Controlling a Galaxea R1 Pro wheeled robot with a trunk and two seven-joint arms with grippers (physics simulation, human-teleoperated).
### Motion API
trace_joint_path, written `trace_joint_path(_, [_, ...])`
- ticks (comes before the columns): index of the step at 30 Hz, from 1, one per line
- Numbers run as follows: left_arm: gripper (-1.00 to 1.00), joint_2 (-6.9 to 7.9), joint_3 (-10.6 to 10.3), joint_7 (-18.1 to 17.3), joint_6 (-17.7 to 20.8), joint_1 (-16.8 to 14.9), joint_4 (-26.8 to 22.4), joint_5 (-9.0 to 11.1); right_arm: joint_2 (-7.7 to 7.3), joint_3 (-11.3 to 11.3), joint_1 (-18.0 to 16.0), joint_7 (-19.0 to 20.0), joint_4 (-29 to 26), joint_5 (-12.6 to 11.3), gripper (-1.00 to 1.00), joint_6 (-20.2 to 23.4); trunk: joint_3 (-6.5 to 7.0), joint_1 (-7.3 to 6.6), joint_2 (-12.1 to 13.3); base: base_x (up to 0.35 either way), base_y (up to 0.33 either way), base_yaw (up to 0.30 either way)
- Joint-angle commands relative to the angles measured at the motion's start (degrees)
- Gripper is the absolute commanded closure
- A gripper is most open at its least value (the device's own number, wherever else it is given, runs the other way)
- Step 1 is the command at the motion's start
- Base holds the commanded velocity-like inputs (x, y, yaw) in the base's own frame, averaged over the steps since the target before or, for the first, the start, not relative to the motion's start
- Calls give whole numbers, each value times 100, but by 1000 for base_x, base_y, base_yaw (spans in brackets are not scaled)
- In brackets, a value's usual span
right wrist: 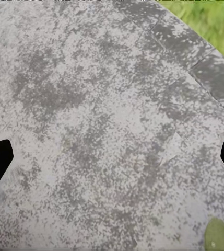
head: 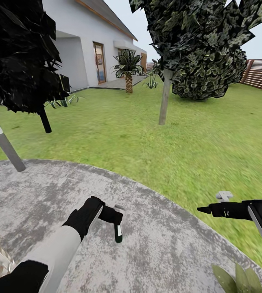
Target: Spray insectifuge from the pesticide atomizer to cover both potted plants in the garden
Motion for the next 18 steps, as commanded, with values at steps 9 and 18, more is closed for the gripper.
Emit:
trace_joint_path(9, [100,0,0,-48,18,-2,-8,-59,2,-7,-4,32,2,-2,-100,36,-5,1,-2,197,1,0])
trace_joint_path(18, [100,-1,-5,-48,22,-2,-8,-64,2,-7,-4,24,47,-2,-100,36,-5,1,-2,133,82,0])
